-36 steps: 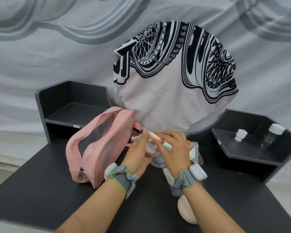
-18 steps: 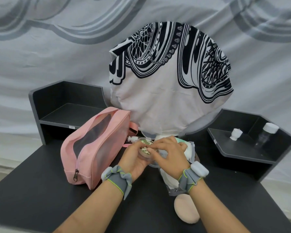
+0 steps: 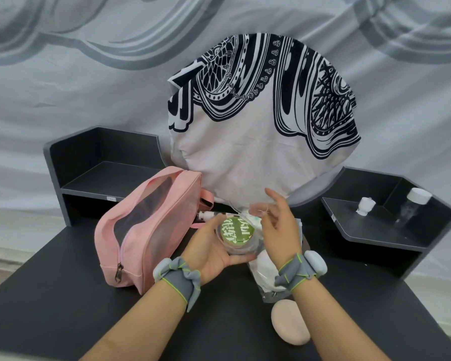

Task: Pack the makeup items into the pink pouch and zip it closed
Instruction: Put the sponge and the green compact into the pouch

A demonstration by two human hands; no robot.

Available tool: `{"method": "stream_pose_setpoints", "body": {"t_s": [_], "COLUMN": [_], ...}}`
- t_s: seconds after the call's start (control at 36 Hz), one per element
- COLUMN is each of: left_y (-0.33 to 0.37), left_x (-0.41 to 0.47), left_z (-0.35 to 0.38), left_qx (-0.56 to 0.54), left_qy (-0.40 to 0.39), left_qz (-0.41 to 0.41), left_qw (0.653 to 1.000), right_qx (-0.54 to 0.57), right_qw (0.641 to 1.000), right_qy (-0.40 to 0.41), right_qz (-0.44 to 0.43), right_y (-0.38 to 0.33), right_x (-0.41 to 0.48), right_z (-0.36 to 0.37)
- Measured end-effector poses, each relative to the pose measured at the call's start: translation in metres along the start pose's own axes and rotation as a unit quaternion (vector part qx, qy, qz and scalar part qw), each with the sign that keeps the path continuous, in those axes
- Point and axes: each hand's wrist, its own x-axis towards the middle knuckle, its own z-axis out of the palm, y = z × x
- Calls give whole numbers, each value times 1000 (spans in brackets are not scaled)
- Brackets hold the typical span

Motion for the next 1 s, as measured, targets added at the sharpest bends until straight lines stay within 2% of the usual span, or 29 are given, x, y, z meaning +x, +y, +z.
{"method": "stream_pose_setpoints", "body": {"t_s": [0.08,0.14,0.25,0.33,0.42,0.53,0.64,0.75,1.0], "left_y": [3,6,6,3,-2,-4,-5,-6,-8], "left_x": [-1,-2,-5,4,9,2,-2,-1,-1], "left_z": [-2,1,10,6,5,14,16,16,17], "left_qx": [-46,-71,-20,-29,-36,22,53,67,82], "left_qy": [-22,-19,-27,25,69,56,40,48,85], "left_qz": [5,14,32,77,97,126,145,161,168], "left_qw": [999,997,999,996,992,990,987,984,979], "right_qx": [-86,-102,-116,-116,-60,57,204,246,310], "right_qw": [995,992,986,981,990,992,945,930,904], "right_qy": [-35,-64,-117,-156,-123,-41,-74,-96,-68], "right_qz": [-37,-37,-21,-11,21,105,244,256,288], "right_y": [-1,-2,-6,-4,-3,0,-5,-8,-8], "right_x": [-2,-5,-10,-10,-11,-9,-9,-10,-9], "right_z": [-3,-2,-6,-10,-12,-11,-11,-17,-17]}}
